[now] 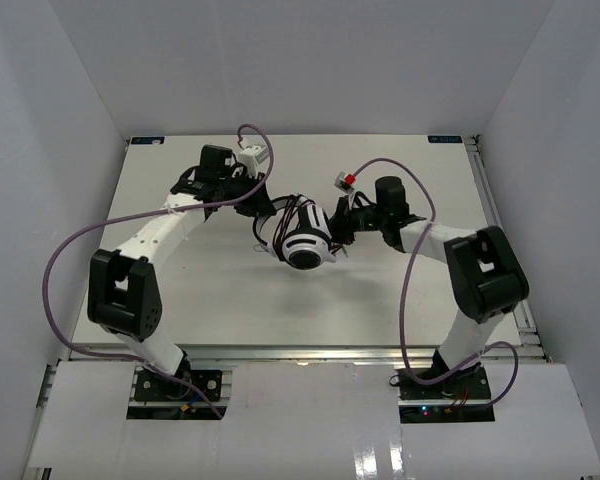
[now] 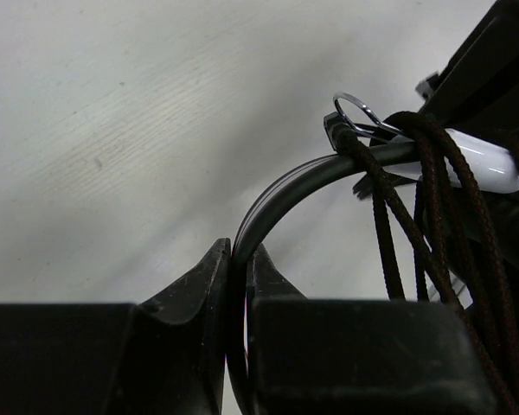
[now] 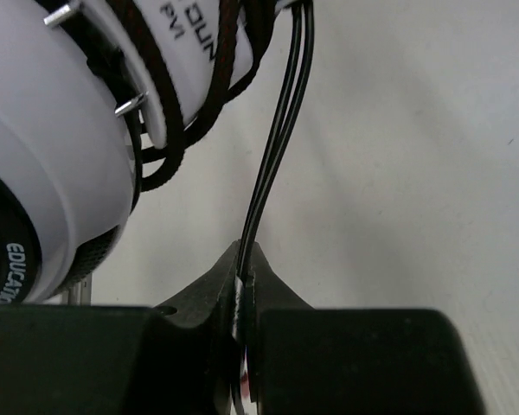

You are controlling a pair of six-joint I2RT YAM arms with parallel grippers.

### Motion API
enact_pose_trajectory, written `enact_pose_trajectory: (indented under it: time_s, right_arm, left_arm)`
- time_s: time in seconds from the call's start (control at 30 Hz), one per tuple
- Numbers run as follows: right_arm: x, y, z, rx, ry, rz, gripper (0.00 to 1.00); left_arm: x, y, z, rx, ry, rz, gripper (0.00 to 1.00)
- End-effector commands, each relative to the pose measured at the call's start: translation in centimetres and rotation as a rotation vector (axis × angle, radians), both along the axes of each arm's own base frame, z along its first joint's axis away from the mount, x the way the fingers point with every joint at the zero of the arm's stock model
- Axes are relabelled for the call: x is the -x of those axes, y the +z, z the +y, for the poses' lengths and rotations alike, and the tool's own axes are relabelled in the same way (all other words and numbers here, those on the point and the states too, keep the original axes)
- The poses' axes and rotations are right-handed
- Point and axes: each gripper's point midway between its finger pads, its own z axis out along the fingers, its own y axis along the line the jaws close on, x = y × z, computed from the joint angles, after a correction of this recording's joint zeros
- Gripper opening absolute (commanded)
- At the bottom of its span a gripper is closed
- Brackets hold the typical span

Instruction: Wrap the headphones

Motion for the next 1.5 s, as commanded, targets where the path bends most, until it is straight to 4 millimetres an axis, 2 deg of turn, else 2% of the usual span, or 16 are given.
enact_pose_trajectory:
  time_s: [0.0, 0.13, 0.27, 0.37, 0.5, 0.53, 0.63, 0.77, 0.87, 1.03, 1.1, 1.2, 1.23, 1.3, 1.37, 1.47]
  right_arm:
    - [-1.1, -3.3, 1.5, 0.016, -0.057, 0.240, 0.08]
    - [-1.3, -6.2, 2.1, 0.040, -0.064, 0.340, 0.11]
    - [-1.4, -7.2, 2.2, 0.046, -0.063, 0.378, 0.26]
    - [-1.0, -7.6, 1.9, 0.056, -0.069, 0.396, 0.37]
    - [-1.2, -8.8, -0.2, 0.125, -0.137, 0.365, 0.51]
    - [-1.5, -8.2, -0.7, 0.136, -0.157, 0.341, 0.52]
    - [-1.5, -9.1, -3.5, 0.232, -0.244, 0.355, 0.57]
    - [-0.5, -7.8, -6.1, 0.279, -0.267, 0.296, 0.63]
    - [0.8, -7.0, -7.4, 0.309, -0.273, 0.259, 0.68]
    - [2.0, -5.6, -9.5, 0.367, -0.290, 0.201, 0.78]
    - [1.7, -4.3, -10.0, 0.378, -0.294, 0.120, 0.84]
    - [1.9, -0.4, -10.7, 0.369, -0.307, -0.014, 0.90]
    - [1.8, 0.7, -11.0, 0.369, -0.332, -0.053, 0.90]
    - [1.6, 2.8, -11.5, 0.364, -0.375, -0.105, 0.90]
    - [1.1, 4.9, -12.6, 0.360, -0.494, -0.128, 0.90]
    - [0.1, 7.3, -14.4, 0.353, -0.655, -0.187, 0.90]
  left_arm:
    - [-6.2, -1.4, 2.1, 0.080, 0.295, -0.016, 0.00]
    - [-8.0, -4.9, 2.1, 0.074, 0.352, 0.020, 0.00]
    - [-8.5, -8.8, 3.5, -0.002, 0.424, 0.036, 0.00]
    - [-8.5, -10.1, 4.4, -0.041, 0.459, 0.035, 0.02]
    - [-7.9, -12.5, 5.0, -0.093, 0.470, 0.071, 0.07]
    - [-7.8, -12.9, 5.2, -0.105, 0.475, 0.078, 0.10]
    - [-7.2, -14.1, 5.7, -0.131, 0.490, 0.106, 0.20]
    - [-7.1, -15.1, 6.2, -0.148, 0.539, 0.141, 0.44]
    - [-7.2, -14.9, 5.8, -0.117, 0.560, 0.167, 0.51]
    - [-7.2, -14.0, 4.8, -0.069, 0.565, 0.207, 0.63]
    - [-7.1, -13.4, 4.3, -0.054, 0.552, 0.211, 0.76]
    - [-6.7, -10.9, 3.9, -0.025, 0.511, 0.169, 0.92]
    - [-6.5, -9.4, 3.7, -0.011, 0.481, 0.137, 0.98]
    - [-5.8, -6.0, 3.2, 0.021, 0.414, 0.063, 0.98]
    - [-4.3, -1.5, 2.8, 0.070, 0.339, -0.032, 0.98]
    - [-1.4, 3.1, 2.4, 0.132, 0.252, -0.127, 0.98]
